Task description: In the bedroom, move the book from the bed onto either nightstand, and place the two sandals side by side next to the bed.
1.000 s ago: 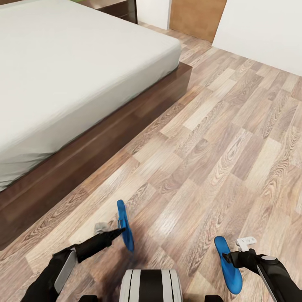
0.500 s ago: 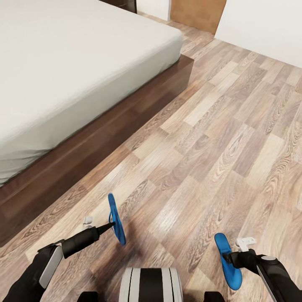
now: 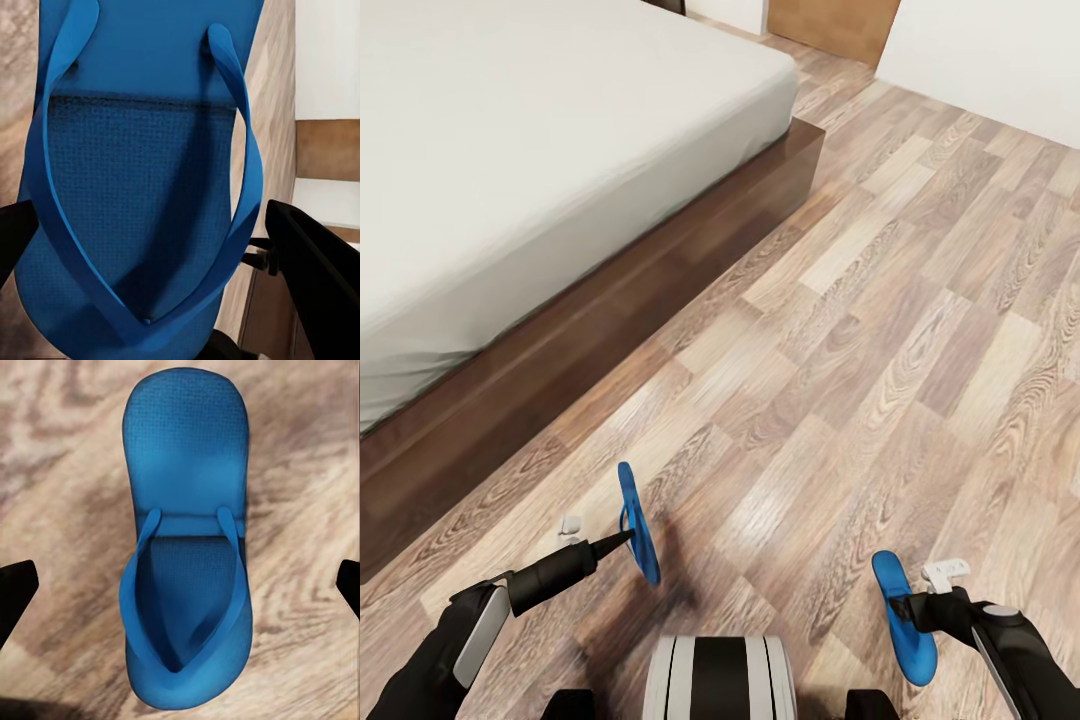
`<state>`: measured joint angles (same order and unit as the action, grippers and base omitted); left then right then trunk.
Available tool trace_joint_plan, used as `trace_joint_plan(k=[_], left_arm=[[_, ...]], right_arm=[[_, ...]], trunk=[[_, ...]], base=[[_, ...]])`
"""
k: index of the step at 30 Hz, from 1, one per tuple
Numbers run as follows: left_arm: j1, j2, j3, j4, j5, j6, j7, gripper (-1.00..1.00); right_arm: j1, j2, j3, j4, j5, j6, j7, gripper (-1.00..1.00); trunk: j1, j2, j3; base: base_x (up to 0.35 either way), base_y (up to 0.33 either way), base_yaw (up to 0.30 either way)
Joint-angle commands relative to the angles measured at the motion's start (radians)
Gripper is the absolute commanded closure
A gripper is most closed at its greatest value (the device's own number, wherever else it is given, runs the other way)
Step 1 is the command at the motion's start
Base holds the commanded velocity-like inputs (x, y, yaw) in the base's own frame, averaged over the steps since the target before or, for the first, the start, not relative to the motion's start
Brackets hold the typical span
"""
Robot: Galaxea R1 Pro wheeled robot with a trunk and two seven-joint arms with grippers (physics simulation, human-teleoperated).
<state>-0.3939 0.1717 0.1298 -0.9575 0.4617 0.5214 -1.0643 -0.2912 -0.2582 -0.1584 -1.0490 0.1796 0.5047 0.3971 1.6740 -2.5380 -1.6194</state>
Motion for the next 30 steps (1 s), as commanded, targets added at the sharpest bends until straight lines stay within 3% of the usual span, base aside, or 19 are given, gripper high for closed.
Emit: trace_joint_plan(k=[1, 30], left_arm=[[0.000, 0.000, 0.000, 0.000, 0.006, 0.009, -0.002, 1.00], [0.000, 0.000, -0.001, 0.000, 0.006, 0.009, -0.002, 1.00]], right_arm=[[0.000, 0.000, -0.002, -0.005, 0.011, 0.003, 0.009, -1.00], [0.000, -0.001, -0.004, -0.020, 0.011, 0.003, 0.009, -1.00]], trunk=[[0.000, 0.000, -0.005], [0.013, -0.007, -0.117]], base=[[0.000, 0.000, 0.000], [0.000, 0.000, 0.000]])
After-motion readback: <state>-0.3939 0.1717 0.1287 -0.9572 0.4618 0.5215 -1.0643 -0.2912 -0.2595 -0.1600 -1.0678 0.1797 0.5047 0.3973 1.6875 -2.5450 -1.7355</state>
